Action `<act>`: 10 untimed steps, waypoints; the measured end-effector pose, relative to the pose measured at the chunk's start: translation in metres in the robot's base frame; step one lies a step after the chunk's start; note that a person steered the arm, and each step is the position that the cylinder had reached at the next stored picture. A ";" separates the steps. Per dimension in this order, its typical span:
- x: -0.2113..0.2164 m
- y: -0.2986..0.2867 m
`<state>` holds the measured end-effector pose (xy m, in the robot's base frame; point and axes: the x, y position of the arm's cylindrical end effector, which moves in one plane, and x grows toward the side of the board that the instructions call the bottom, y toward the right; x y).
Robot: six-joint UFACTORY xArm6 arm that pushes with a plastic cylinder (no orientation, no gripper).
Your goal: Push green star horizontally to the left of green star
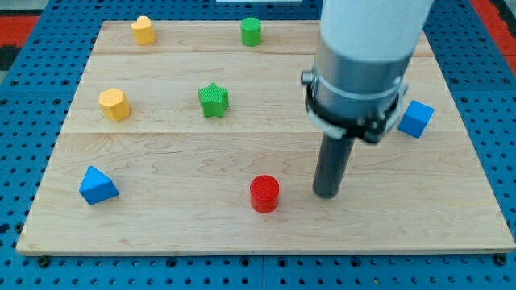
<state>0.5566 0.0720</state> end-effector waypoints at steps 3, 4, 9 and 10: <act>-0.083 -0.079; -0.137 -0.181; -0.205 -0.199; -0.179 -0.174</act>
<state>0.3778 -0.1015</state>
